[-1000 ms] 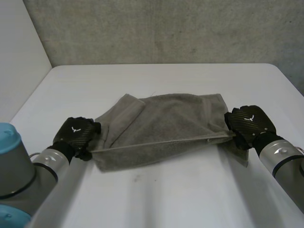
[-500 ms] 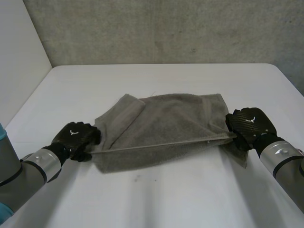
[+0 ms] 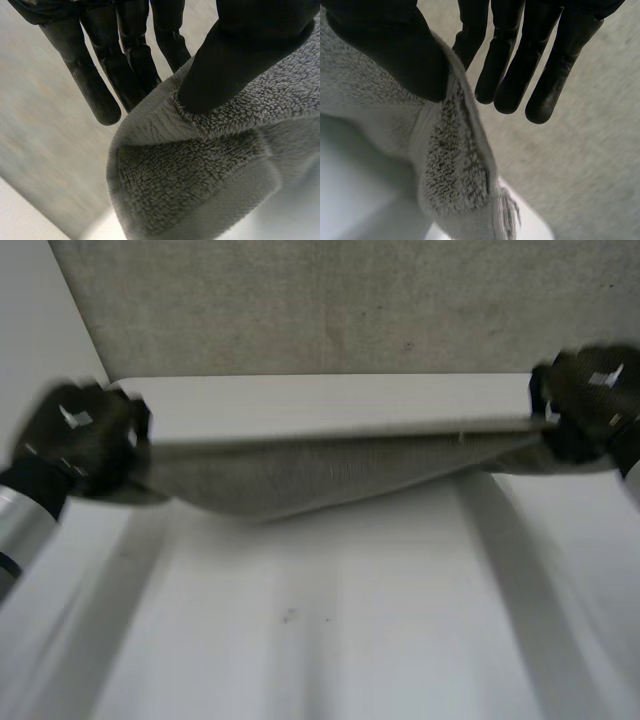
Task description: Fold the towel.
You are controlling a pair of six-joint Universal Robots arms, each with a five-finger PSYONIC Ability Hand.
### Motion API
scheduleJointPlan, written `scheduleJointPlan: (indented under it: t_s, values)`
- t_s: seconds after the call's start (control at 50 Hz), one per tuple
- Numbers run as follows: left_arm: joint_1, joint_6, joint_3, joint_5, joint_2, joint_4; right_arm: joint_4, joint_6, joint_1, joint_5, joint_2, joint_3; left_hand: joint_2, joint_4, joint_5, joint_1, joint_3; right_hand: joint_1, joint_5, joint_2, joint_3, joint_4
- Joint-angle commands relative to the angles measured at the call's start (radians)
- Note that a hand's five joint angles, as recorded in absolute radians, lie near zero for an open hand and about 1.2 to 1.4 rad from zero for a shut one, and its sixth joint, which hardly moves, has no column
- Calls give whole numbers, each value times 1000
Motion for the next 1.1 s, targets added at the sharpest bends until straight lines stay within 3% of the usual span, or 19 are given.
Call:
scheduleJointPlan:
  t_s: [0.02, 0.16, 0.3, 0.4, 0.5, 0.6, 0.72, 0.78, 0.84, 1.02, 1.1]
  values:
    - [-5, 2, 149, -17, 135, -129, 246, -9, 3, -10, -42, -253, 180, 179, 207, 249, 182, 421, 236, 213, 208, 202]
    - [-4, 12, 244, -14, 28, -238, 323, -32, 8, -12, 50, -381, 180, 179, 207, 249, 182, 421, 236, 213, 208, 202]
    - [-7, 18, 266, -14, -170, -243, 325, -109, 72, 9, 272, -431, 180, 179, 207, 249, 182, 421, 236, 213, 208, 202]
    - [-13, 123, 368, -30, -447, -244, 312, -163, 108, 52, 423, -462, 180, 179, 207, 249, 182, 421, 236, 213, 208, 202]
    - [-47, 234, 555, -70, -589, -246, 257, -183, 131, 140, 541, -571, 180, 179, 207, 249, 182, 421, 236, 213, 208, 202]
    - [-59, 239, 749, -130, -606, -212, 25, -177, 148, 241, 562, -713, 180, 179, 207, 249, 182, 421, 236, 213, 208, 202]
    - [-97, 161, 902, -217, -511, -48, -264, -170, 148, 255, 469, -695, 180, 179, 207, 249, 182, 421, 236, 213, 208, 202]
    - [-107, 110, 866, -250, -439, 57, -534, -169, 140, 246, 368, -565, 180, 179, 207, 249, 182, 421, 236, 213, 208, 202]
    - [-108, 84, 748, -250, -388, 114, -618, -164, 146, 232, 337, -460, 180, 179, 207, 249, 182, 421, 236, 213, 208, 202]
    - [-90, 82, 386, -245, -351, 190, -585, -163, 138, 112, 303, -180, 180, 179, 207, 249, 182, 421, 236, 213, 208, 202]
    - [-68, 87, 197, -241, -420, 283, -553, -164, 137, 45, 311, -7, 180, 179, 207, 249, 182, 421, 236, 213, 208, 202]
